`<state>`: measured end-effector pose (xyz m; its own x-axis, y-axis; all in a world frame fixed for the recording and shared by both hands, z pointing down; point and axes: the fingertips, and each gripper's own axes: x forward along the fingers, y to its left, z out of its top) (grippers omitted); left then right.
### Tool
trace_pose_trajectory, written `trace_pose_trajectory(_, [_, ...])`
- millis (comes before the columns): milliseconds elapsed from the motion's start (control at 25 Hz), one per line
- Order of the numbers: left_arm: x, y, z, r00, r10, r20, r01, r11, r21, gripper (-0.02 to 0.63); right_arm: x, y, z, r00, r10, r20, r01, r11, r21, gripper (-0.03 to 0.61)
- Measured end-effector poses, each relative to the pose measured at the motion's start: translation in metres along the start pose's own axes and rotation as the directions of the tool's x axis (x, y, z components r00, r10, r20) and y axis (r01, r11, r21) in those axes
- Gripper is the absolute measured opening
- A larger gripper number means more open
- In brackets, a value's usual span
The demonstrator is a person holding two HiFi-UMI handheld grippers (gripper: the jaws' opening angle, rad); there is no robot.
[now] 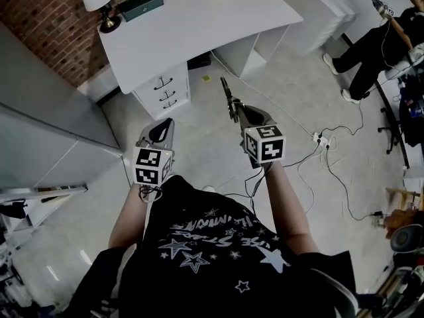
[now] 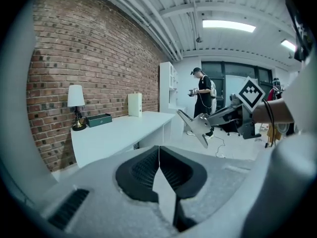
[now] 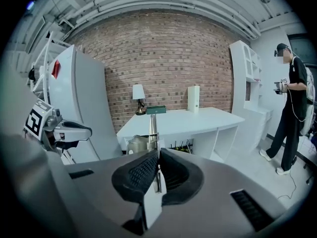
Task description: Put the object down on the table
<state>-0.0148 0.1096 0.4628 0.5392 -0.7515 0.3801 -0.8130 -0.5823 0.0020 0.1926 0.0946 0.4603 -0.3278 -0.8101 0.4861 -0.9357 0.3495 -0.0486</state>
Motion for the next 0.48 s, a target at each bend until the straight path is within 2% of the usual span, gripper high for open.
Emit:
trace_pose_trajectory(120, [0.006, 0.004, -0.001, 1.000, 0.024, -0.014, -0.024, 0.999, -0.028, 0.021, 0.009, -0.009, 0.002, 1.000, 0.017, -0.006, -0.017, 1.000, -0.014, 0.012])
trace_pose_trajectory(280, [0.018, 0.020, -0.001, 0.999, 0.033, -0.030, -0.034, 0.999, -0.024, 0.020, 0.030, -0.014, 0.007, 0.999, 0.035, -0.009, -0.035, 0.999, 0.005, 0.012])
trace_pose_trajectory(480, [0.057, 0.052, -0.004, 0.999, 0.021, -0.043, -0.023, 0.999, -0.042, 0.021, 0.074, -0.019, 0.013, 0.998, 0.041, -0.041, -0.040, 0.999, 0.008, 0.012])
